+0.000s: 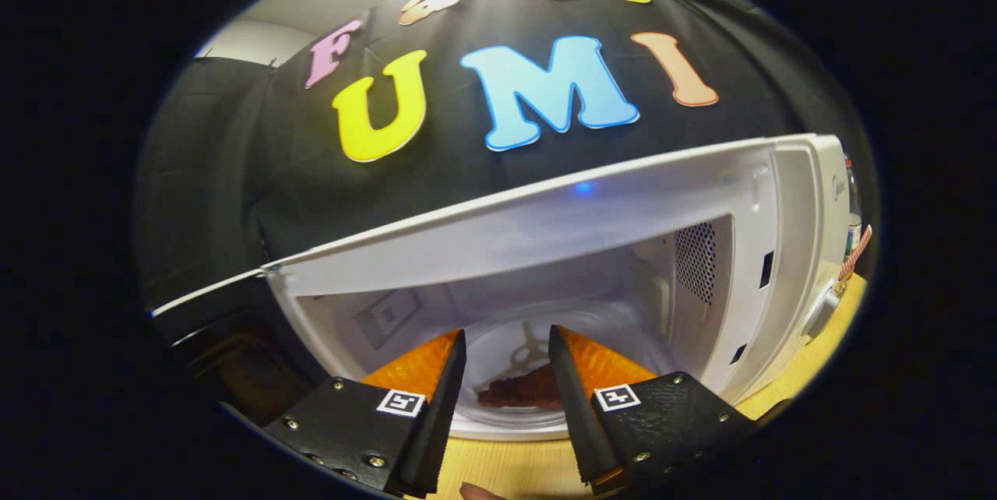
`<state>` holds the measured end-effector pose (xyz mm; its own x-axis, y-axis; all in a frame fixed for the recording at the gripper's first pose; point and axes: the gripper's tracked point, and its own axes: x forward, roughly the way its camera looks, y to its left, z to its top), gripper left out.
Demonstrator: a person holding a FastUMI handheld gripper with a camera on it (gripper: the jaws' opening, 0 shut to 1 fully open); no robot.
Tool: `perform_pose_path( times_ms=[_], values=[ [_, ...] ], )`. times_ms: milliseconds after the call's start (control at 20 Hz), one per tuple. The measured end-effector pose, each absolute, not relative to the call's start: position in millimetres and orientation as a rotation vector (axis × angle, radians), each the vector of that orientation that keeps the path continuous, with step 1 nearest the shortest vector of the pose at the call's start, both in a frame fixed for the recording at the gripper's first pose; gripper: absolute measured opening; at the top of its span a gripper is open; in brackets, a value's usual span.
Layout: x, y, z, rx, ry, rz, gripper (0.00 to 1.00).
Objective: Open the microwave, put the food inside, and close the microwave door.
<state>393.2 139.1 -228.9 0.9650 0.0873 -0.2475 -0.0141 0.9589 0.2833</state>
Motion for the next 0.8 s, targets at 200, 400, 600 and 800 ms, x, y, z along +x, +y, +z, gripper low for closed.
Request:
perform_pose_path(
  times_ms=[200, 400, 600, 800],
  values=[
    [340, 160, -188, 0.198, 0.252, 0.135, 0.66],
    [281, 188, -140, 0.113, 0.185, 0.231, 0.75],
    [211, 235, -77, 0.172, 0.067, 0.387, 0.74],
    [152, 283, -21, 0.277, -0.039, 0.56, 0.74]
  ],
)
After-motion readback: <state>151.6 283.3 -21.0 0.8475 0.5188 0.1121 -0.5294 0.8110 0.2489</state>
